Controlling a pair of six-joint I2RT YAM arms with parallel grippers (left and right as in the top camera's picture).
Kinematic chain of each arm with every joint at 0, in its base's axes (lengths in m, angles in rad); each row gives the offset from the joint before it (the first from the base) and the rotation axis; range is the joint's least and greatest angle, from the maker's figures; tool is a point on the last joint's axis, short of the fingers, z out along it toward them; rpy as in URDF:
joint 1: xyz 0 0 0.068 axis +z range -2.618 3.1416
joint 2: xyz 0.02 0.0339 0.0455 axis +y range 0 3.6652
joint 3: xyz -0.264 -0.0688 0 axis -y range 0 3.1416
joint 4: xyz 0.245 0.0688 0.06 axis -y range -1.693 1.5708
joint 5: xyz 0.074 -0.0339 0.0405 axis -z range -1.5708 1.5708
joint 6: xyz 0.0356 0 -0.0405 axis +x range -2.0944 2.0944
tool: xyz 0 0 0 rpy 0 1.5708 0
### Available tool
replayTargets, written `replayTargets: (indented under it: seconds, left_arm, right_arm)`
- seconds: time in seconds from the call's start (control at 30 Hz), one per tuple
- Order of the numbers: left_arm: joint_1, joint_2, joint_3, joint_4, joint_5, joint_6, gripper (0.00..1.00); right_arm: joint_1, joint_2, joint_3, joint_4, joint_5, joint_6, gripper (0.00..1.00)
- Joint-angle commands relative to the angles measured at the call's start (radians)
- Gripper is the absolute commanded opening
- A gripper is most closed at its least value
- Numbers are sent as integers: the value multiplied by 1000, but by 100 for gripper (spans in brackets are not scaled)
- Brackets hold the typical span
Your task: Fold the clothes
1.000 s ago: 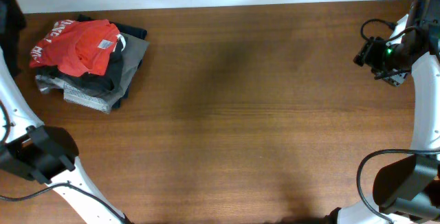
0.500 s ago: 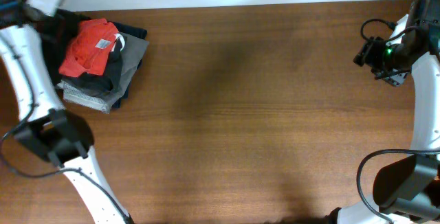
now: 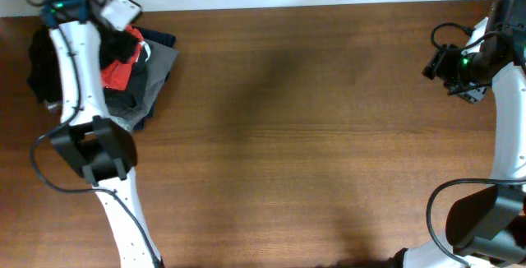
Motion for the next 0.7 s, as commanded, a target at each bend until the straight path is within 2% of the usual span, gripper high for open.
replayTargets:
  seconds: [0.0, 0.17, 0.37, 0.67]
  left_arm:
    - [-75, 12, 12, -39, 9, -19, 99]
    - [-98, -28, 18, -40, -22, -187, 99]
    - [-92, -108, 19, -21, -8, -295, 99]
    - [26, -174, 19, 161, -8, -587, 99]
  right_arm:
    - [5, 2, 0, 2, 2, 1, 70]
    - [5, 2, 0, 3, 2, 1, 70]
    - [5, 2, 0, 3, 2, 1, 70]
    - [5, 2, 0, 3, 2, 1, 70]
